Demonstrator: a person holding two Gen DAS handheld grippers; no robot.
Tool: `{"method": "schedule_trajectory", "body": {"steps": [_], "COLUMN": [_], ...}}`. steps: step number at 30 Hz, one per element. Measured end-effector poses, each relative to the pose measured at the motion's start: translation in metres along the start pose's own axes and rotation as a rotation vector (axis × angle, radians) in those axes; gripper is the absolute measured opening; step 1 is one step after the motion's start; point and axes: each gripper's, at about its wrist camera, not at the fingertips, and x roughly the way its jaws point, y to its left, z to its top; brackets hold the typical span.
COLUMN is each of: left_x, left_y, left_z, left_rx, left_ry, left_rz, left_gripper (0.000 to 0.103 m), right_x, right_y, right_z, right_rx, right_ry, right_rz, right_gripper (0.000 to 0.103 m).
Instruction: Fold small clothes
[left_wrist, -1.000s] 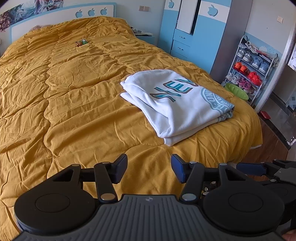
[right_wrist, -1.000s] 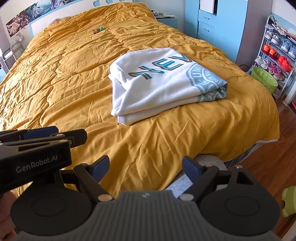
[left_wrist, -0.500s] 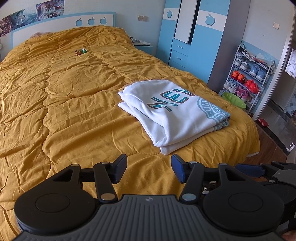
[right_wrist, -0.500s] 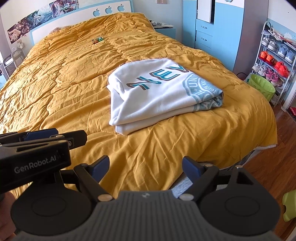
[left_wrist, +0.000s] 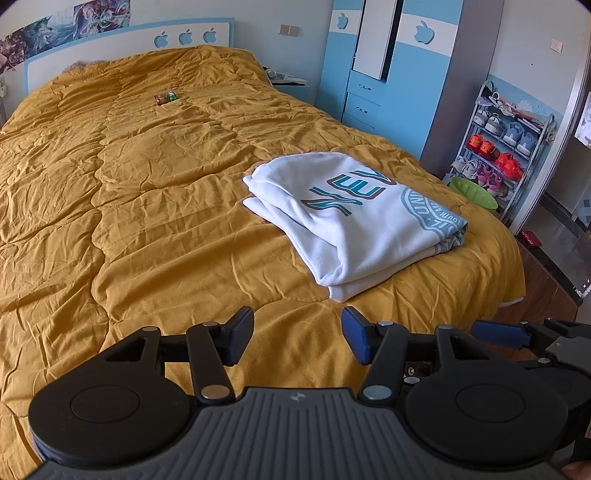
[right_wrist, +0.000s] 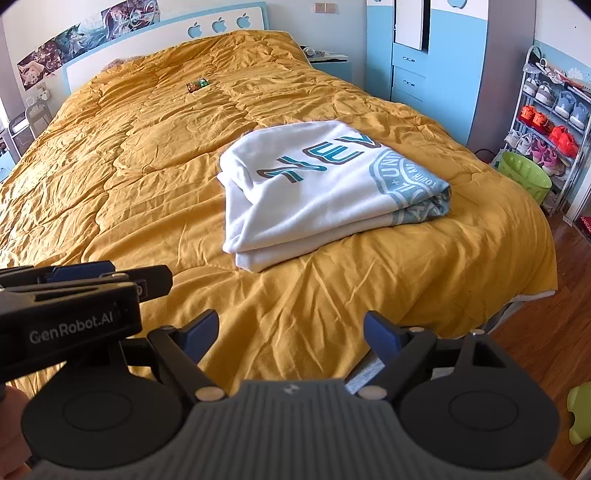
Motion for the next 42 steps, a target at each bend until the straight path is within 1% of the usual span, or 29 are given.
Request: {"method": "schedule_trajectory", "body": {"steps": [5,10,14,20,34,39,42], "left_x": [0.002,0.001,0.003,0.002,0.001,0.002,0.002], "left_y": [0.004,0.005,0.006,0.007,0.009,0.012,0.012], "left_z": [0.000,-0.002,-0.002,-0.004,-0.004,-0.004,-0.004], "left_rx": [-0.038,-0.033,-0.041,-0.041,-0.046,-0.062,-0.057], "left_ry": [0.026,0.014,0.028,0.010,0.013,0.031,0.028], "left_rz": [0.005,0.013,0.022,0.034,0.026,0.013,0.016], "left_gripper": [0.064,0.065,0.065,0.065,0.065,0.065,0.065], "right_x": [0.003,0.004,0.006,0.008,0.008,0.008,0.009], "right_y": [0.002,0.003,0.003,0.005,0.006,0.007,0.007], "right_z": [0.000,0.000,-0.001,-0.002,-0.002,-0.002,-0.002], "right_rx": [0.002,0.002,0.001,0.004,0.001,0.000,-0.001], "right_ry": [0.005,0.005,0.006,0.008,0.000,0.000,0.000], "right_rz": [0.001,0.008,0.014,0.014,0.015,0.019,0.019], "right_gripper": [0.081,0.081,0.081,0.081,0.080,0.080,0.080]}}
